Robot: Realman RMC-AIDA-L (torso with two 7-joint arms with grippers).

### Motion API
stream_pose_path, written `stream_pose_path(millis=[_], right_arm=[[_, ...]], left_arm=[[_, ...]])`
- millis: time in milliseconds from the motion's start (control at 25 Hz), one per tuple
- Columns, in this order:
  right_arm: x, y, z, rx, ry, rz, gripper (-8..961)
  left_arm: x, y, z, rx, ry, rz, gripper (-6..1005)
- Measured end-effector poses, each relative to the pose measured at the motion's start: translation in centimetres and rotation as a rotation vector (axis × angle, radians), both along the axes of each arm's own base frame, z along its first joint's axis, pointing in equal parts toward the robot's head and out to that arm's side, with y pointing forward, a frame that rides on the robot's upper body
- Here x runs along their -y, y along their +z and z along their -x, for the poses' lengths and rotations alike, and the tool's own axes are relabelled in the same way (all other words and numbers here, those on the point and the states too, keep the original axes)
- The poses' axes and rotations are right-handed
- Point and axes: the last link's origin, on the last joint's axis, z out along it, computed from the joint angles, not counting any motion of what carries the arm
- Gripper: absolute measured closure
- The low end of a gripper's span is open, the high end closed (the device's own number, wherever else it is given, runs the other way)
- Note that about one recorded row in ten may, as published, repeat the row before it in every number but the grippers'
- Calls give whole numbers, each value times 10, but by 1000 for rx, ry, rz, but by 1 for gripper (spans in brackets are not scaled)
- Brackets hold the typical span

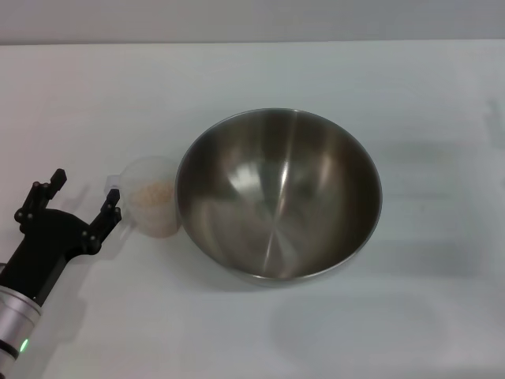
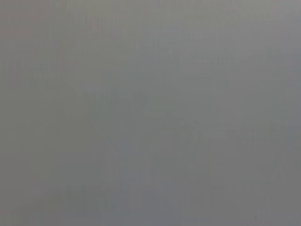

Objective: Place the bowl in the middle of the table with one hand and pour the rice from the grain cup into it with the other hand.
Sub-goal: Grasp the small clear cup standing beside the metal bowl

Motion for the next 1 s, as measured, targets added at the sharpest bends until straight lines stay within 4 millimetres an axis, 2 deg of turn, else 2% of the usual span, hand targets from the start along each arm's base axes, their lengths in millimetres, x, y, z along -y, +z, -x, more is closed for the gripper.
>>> stream_pose_path(millis=[1000], right_arm=[[-6, -3, 3, -2, 4, 17, 349]], left_arm=[[-14, 3, 0, -7, 19, -13, 348]])
